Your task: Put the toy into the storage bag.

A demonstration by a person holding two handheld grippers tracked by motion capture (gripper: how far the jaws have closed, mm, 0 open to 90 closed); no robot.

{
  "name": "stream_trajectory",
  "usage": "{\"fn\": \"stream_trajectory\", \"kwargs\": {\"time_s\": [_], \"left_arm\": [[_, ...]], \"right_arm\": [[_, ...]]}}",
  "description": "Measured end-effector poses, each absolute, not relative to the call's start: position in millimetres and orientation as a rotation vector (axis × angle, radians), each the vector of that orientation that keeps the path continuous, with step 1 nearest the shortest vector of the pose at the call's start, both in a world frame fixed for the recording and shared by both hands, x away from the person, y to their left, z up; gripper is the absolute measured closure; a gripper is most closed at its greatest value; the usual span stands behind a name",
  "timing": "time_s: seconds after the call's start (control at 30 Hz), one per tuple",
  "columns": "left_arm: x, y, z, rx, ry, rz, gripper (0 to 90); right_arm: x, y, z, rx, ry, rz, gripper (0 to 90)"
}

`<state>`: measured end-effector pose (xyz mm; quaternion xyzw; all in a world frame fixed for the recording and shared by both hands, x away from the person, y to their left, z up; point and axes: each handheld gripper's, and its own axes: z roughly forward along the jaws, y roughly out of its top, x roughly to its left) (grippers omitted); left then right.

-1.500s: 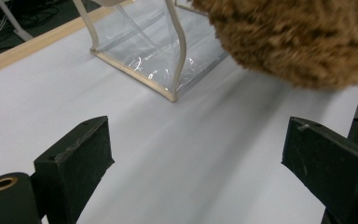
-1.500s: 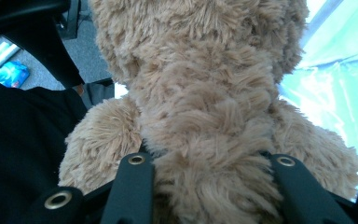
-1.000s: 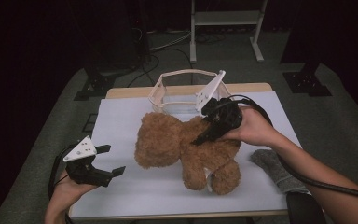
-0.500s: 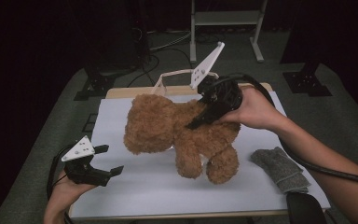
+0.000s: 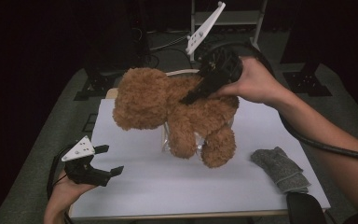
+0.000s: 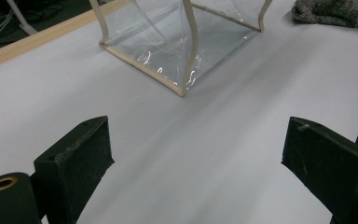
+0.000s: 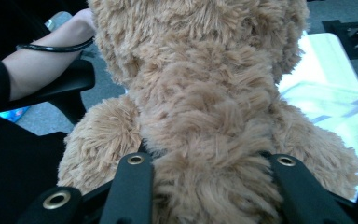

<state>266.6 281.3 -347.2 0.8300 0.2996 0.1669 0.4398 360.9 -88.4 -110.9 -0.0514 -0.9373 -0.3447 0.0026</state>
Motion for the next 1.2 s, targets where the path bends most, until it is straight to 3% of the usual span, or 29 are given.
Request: {"fn": "stream_trajectory", "kwargs": {"time_s": [0.43, 1.2], "left_arm": [[268.3, 279.8, -350.1, 2.066, 0.745, 0.401, 7.1], [267.6, 285.1, -350.8, 2.056, 0.757, 0.404, 7.1]], "right_arm": [[399.4, -80.5, -78.0, -0.238, -2.965, -1.089, 64.8], [470.7, -63.9, -71.7, -0.385, -2.957, -1.07, 64.7]]}}
